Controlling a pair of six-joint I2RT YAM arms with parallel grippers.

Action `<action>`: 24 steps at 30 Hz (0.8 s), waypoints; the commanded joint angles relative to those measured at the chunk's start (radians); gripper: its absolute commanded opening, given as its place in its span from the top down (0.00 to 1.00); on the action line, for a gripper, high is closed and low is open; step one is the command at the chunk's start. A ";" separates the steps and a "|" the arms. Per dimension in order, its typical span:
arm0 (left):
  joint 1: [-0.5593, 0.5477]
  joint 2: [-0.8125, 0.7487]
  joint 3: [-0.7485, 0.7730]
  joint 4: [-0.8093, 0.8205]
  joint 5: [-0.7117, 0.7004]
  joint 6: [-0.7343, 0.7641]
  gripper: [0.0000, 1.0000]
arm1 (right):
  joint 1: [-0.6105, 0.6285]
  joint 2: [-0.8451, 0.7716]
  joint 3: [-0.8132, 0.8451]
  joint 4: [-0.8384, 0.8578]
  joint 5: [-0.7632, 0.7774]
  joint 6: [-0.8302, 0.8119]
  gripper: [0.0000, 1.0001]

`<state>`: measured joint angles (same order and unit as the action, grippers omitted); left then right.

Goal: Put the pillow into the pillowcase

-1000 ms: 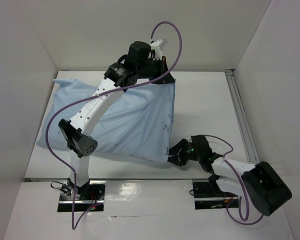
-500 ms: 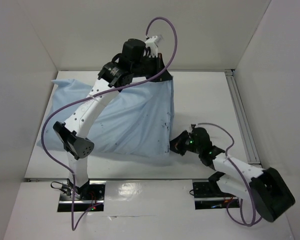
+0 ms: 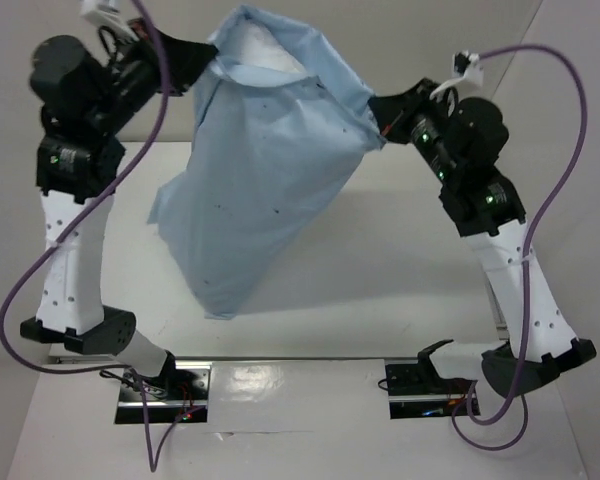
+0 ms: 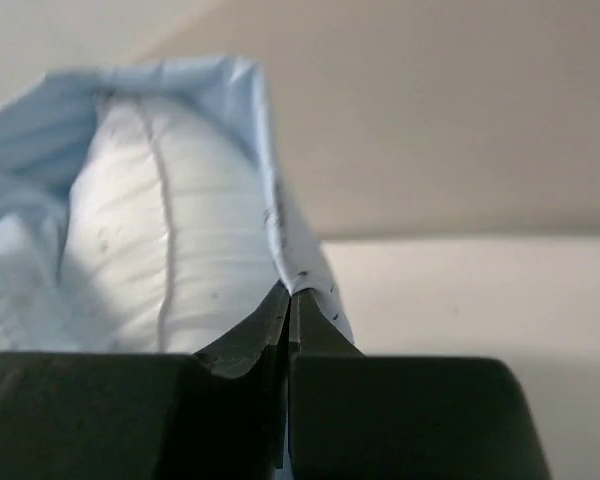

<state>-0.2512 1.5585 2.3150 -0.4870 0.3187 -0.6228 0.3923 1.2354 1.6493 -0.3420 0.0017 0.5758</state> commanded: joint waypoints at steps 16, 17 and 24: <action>0.375 -0.014 0.153 0.459 0.298 -0.417 1.00 | -0.017 0.209 0.679 0.167 0.089 -0.399 1.00; 0.375 -0.003 0.168 0.476 0.312 -0.437 1.00 | -0.017 0.219 0.719 0.167 0.089 -0.399 1.00; 0.425 0.073 0.179 0.600 0.379 -0.580 1.00 | -0.017 0.219 0.747 0.253 0.017 -0.389 1.00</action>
<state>0.1501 1.6241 2.4485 -0.0742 0.6827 -1.1080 0.3882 1.4796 2.3547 -0.3023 0.0196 0.2104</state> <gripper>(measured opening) 0.027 0.008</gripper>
